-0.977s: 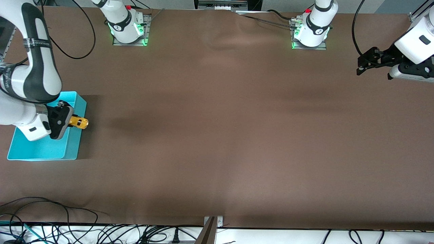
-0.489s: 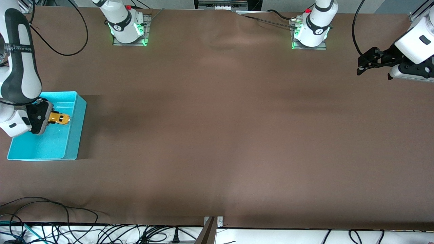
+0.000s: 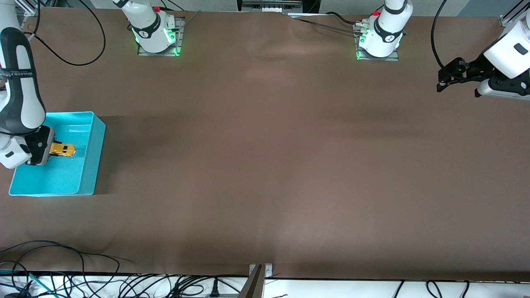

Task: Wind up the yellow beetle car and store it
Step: 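Lift the car with the right gripper and lower it into the bin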

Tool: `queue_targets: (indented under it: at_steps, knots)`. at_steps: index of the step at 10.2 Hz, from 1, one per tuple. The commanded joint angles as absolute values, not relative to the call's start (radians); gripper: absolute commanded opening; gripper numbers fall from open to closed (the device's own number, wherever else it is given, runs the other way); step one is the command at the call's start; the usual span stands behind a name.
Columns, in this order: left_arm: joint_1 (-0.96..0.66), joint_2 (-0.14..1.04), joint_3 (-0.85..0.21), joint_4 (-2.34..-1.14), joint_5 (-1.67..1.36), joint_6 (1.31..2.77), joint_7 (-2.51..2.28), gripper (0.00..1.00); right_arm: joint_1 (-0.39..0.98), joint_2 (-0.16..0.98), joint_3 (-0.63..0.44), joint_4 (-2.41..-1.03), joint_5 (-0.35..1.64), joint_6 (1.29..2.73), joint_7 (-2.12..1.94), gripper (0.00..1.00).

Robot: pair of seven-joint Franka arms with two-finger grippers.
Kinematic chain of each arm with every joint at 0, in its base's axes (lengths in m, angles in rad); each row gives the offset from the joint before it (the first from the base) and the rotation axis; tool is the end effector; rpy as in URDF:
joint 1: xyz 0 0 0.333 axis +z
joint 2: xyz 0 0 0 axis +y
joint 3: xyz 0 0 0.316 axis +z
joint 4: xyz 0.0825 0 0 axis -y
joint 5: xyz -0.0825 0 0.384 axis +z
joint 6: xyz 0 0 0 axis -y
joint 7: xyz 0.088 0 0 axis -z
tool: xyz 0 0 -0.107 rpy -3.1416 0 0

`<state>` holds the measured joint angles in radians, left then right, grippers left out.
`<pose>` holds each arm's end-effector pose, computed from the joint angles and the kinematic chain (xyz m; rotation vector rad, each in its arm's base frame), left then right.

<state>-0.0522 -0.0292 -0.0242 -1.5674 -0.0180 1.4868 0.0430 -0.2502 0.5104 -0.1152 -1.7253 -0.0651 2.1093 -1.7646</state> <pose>0.5350 -0.0432 0.6349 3.1185 -0.1880 -0.0808 0.6116 -0.2302 0.2814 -2.3064 -2.0376 0.2419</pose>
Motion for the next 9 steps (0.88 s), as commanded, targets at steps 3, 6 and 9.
queue_targets:
  at_steps: [3,6,9]
  knots:
    - [-0.049,-0.025,-0.032,-1.542,-0.038,1.463,0.040,1.00,-0.279,0.567,-0.106,-1.718,-0.067,2.190,-1.845,0.00]
    - [-0.049,-0.025,-0.031,-1.542,-0.038,1.463,0.040,1.00,-0.294,0.597,-0.106,-1.721,-0.064,2.227,-1.875,0.00]
    - [-0.049,-0.025,-0.032,-1.542,-0.040,1.463,0.040,1.00,-0.302,0.618,-0.104,-1.720,-0.057,2.243,-1.875,0.00]
